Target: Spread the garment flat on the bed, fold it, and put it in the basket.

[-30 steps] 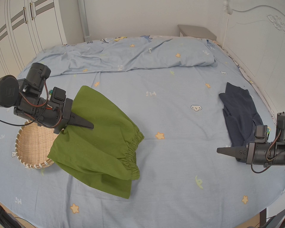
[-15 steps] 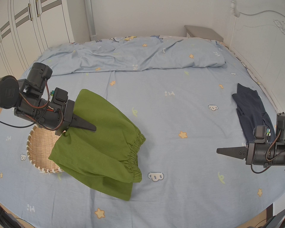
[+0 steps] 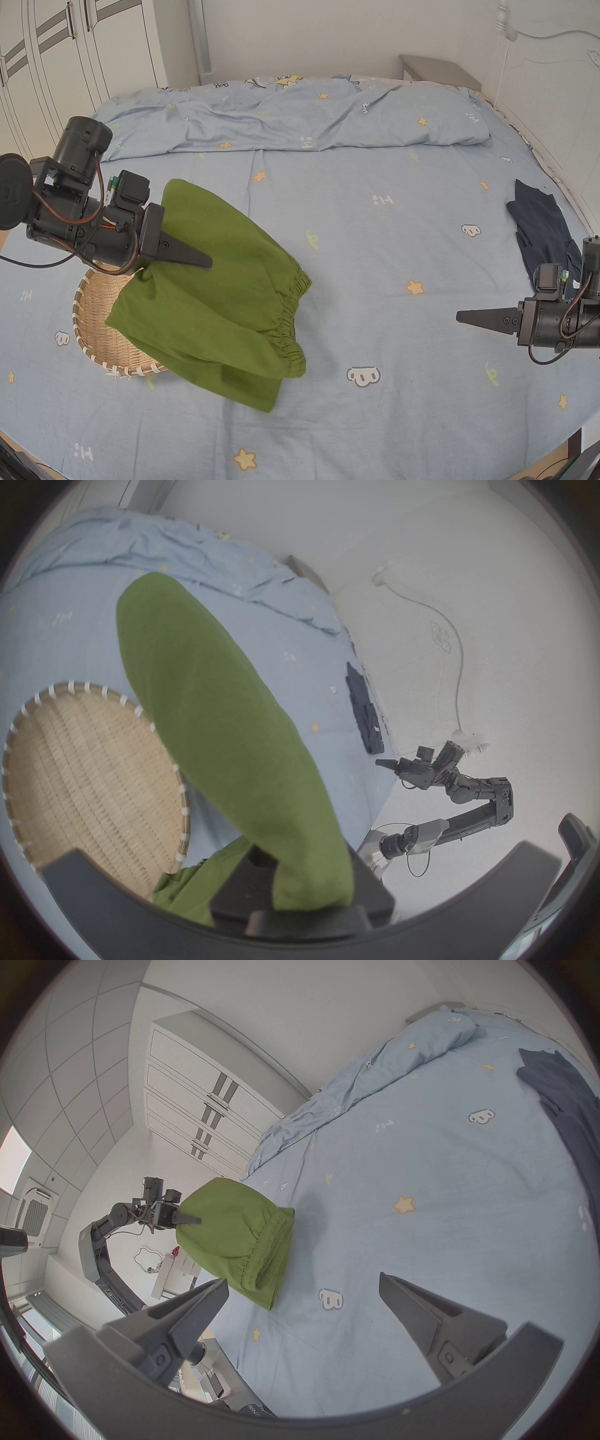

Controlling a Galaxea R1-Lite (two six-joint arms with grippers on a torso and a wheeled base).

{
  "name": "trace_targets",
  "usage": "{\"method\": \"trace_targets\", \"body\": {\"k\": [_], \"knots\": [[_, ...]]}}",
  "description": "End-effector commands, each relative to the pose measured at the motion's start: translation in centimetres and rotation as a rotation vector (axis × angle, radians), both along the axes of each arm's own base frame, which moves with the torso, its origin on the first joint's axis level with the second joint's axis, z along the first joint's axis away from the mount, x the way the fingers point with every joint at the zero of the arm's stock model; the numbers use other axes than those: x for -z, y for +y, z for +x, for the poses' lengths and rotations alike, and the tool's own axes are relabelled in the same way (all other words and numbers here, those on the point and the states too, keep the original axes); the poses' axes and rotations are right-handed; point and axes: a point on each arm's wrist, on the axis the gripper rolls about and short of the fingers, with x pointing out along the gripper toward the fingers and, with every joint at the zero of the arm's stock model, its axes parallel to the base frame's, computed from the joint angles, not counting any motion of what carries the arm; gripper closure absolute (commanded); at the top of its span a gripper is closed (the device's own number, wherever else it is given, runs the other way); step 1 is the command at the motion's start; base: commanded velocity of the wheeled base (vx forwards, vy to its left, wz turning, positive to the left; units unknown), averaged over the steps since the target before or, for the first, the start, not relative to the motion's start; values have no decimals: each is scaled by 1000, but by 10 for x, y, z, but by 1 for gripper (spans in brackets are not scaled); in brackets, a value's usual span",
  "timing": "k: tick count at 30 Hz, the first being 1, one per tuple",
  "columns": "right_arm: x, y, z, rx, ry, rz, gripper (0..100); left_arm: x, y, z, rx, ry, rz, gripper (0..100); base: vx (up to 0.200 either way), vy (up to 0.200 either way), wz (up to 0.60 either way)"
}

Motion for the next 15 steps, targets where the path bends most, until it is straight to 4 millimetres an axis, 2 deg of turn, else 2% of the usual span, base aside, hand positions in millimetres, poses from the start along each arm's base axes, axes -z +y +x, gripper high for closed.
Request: {"method": "trace_targets", "body": {"k": [1,7,8,9,10,15], "knots": [[1,0,0,1,2,0,0,-29,4,-10,-7,-136,-39,100,0,0,0],[0,-2,1,10,-1,1,0,-44,9,-16,-22,-233,-55,100,0,0,0],[-1,-2,1,10,-5,1,0,-52,17,-20,-53,-264,-63,100,0,0,0],[-1,-2,1,10,-5,1,0,-52,17,-20,-53,-264,-63,100,0,0,0],[-1,-2,1,10,-5,1,0,-60,32,-27,-104,-301,-64,100,0,0,0],[-2,-2,1,10,-7,2,0,-63,56,-29,-199,-317,-56,100,0,0,0]]}}
